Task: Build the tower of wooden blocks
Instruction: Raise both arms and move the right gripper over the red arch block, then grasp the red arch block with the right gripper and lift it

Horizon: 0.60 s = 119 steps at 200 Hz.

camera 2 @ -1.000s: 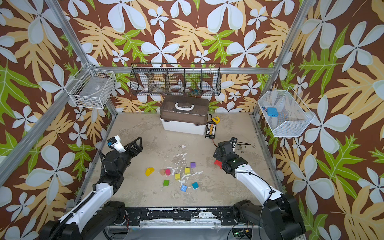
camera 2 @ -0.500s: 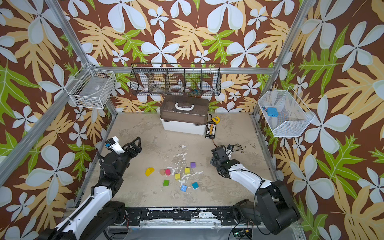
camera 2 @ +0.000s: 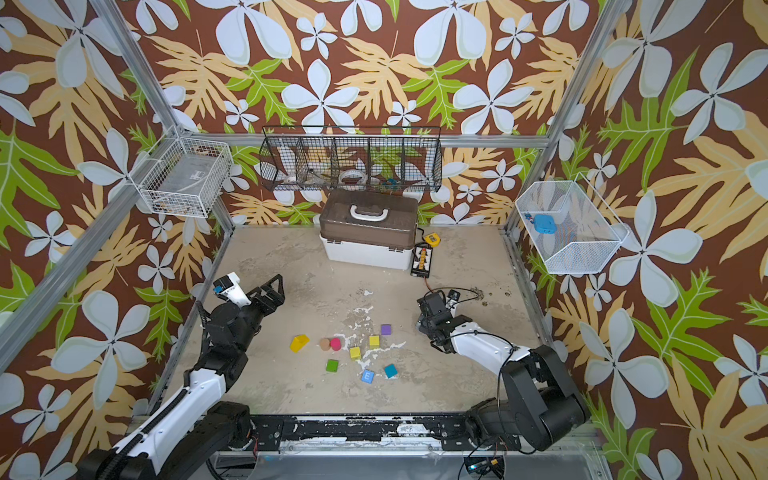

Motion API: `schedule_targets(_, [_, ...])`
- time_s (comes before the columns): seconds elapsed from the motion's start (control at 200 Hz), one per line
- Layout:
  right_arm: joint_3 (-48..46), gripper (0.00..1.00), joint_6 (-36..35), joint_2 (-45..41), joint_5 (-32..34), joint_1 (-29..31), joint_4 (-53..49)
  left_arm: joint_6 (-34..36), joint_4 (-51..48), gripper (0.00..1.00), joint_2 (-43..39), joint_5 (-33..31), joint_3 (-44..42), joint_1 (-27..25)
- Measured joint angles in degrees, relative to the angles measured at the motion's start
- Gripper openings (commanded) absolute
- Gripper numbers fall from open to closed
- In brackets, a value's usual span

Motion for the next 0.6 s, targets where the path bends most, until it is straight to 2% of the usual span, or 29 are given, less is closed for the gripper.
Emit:
schedule_targets(0.235, [1.75,0.83,-0.66,3.50,0.00,0.66,-0.11,0.00,-0.09,1.00,-0.79,-0.24,0.00,0.00])
schedule_targets(0.375, [2.58,0.75,-0.90,4.63,0.00,1.01,-0.13,0.00,-0.09,1.00,-0.79,-0.26,0.00,0.00])
schedule_targets(0.596, [6.05,0.71,-2.49,7.89,0.04,3.13,-0.66,0.00,-0.09,1.00,-0.79,-0.24,0.00,0.00])
